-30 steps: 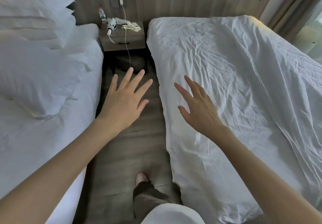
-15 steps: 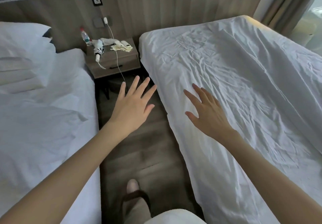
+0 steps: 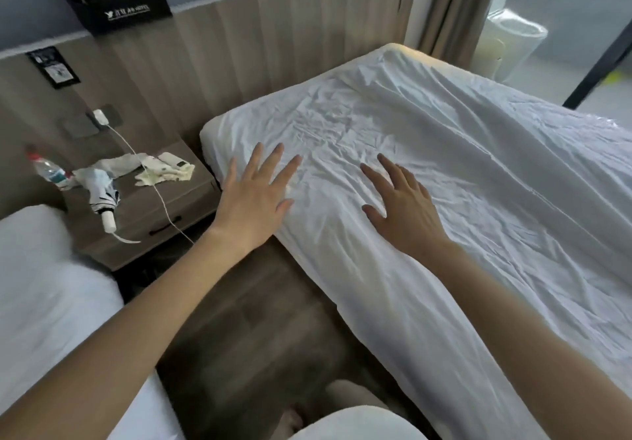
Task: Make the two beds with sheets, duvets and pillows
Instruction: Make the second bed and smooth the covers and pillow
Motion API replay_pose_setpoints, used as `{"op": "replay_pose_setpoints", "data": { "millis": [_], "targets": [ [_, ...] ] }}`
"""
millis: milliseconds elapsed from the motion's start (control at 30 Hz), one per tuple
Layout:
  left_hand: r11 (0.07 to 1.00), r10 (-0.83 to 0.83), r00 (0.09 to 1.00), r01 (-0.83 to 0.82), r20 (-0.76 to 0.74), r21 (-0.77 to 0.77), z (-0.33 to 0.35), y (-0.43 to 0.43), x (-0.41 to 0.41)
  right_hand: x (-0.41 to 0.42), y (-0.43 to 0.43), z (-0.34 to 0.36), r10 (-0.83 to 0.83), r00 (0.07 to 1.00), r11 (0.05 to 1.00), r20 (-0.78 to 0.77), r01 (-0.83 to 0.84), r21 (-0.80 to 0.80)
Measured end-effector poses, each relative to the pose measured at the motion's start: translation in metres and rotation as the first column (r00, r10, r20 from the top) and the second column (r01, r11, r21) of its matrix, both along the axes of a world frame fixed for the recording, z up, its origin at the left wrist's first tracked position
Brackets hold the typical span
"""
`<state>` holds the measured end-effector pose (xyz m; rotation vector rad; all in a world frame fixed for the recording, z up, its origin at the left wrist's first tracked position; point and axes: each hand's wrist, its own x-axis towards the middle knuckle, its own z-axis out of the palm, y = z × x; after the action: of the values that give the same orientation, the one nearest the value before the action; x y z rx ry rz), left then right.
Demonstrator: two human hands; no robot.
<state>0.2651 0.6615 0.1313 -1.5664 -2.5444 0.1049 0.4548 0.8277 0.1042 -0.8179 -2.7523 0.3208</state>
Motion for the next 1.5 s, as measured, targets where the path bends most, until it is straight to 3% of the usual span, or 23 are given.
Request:
{"op": "replay_pose_setpoints", "data": {
  "millis": [200,400,567,667,800,933,1267,1500],
  "targets": [
    [0.995,-0.09,0.993,0.087,0.075,0.047,-0.012,0.092,-0.108,-0.081,0.067,-0.015,-0.142,0.989,0.99,0.025,0.143,-0.007],
    [0.967,-0.245,0.969,0.245,-0.005,0.065,-0.032,0.218,-0.208,-0.171,0.174,-0.045,-0.261,0.965,0.965,0.018,0.262,-0.007],
    [0.959,-0.282,0.959,0.281,0.02,0.046,-0.041,0.327,-0.289,-0.241,0.273,-0.061,-0.343,0.938,0.933,0.043,0.346,-0.098],
    [0.955,-0.297,0.952,0.297,0.076,0.01,-0.042,0.38,-0.324,-0.267,0.32,-0.06,-0.364,0.929,0.922,0.065,0.369,-0.115],
    [0.938,-0.346,0.916,0.337,0.202,0.081,-0.043,0.456,-0.355,-0.286,0.377,-0.062,-0.413,0.903,0.894,0.119,0.427,-0.134],
    [0.919,-0.395,0.891,0.379,0.225,0.113,-0.051,0.531,-0.385,-0.301,0.424,-0.069,-0.485,0.86,0.847,0.156,0.507,-0.16],
    [0.861,-0.472,0.842,0.503,0.263,-0.067,-0.122,0.756,-0.487,-0.381,0.586,-0.109,-0.591,0.752,0.764,0.292,0.638,-0.095],
    [0.801,-0.492,0.824,0.555,0.282,-0.226,-0.217,0.93,-0.546,-0.438,0.72,-0.184,-0.646,0.633,0.648,0.425,0.75,-0.131]
  ]
}}
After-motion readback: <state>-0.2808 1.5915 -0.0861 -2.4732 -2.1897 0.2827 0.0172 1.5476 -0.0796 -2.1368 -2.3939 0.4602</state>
